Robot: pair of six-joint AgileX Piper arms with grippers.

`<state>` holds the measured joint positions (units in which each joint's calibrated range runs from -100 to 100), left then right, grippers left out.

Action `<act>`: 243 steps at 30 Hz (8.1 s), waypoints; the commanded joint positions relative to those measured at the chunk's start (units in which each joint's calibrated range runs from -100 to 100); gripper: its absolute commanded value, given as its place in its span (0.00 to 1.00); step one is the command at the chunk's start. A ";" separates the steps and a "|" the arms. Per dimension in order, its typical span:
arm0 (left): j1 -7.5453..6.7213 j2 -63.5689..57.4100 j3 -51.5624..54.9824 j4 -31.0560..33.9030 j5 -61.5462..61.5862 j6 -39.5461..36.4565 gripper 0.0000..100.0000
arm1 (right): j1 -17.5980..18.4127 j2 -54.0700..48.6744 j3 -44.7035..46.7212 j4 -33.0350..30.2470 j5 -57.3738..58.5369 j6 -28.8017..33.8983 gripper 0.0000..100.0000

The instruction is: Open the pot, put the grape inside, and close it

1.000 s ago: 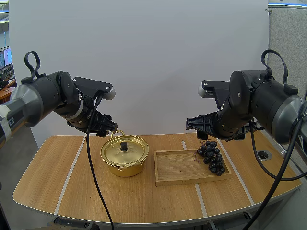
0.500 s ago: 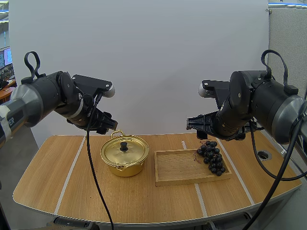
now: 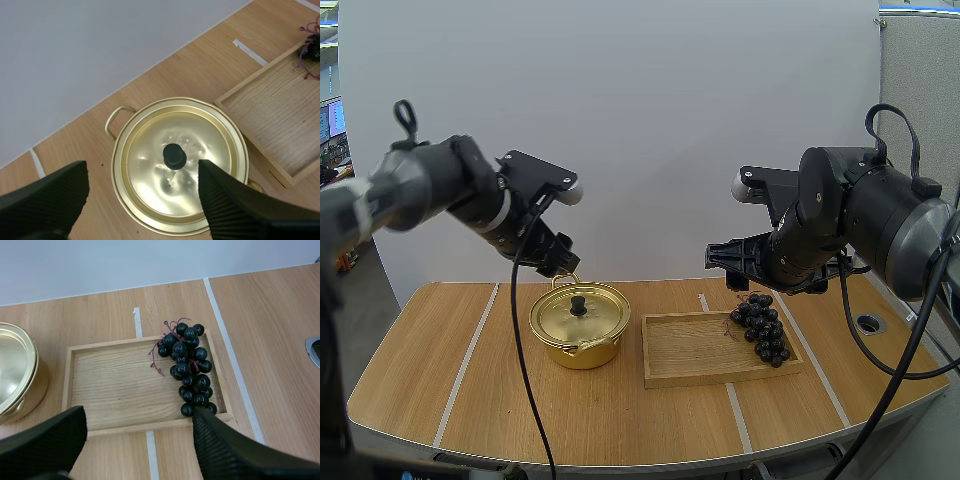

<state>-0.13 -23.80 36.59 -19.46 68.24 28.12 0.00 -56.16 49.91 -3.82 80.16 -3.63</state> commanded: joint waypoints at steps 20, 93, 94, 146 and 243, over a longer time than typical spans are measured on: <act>-3.27 24.96 -17.86 5.23 15.80 0.45 1.00 | -0.15 -0.36 -0.49 0.10 2.33 -1.20 1.00; -5.59 7.33 -47.58 14.01 31.76 -11.95 0.00 | -0.15 -0.36 -0.49 0.10 1.76 -1.20 1.00; -5.59 6.45 -49.21 14.18 31.76 -12.07 0.00 | -0.15 -0.36 -0.49 0.10 1.76 -1.20 1.00; -5.59 2.77 -89.46 24.52 18.35 -19.57 0.00 | -11.77 36.97 -11.40 9.41 -11.25 -18.01 1.00; -5.59 2.77 -89.46 24.52 18.35 -19.57 0.00 | -11.77 53.69 -11.40 12.24 -23.25 -21.07 0.00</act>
<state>-5.63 -20.66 -52.64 4.59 88.76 9.15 -11.50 -0.70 38.85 7.43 57.40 -24.60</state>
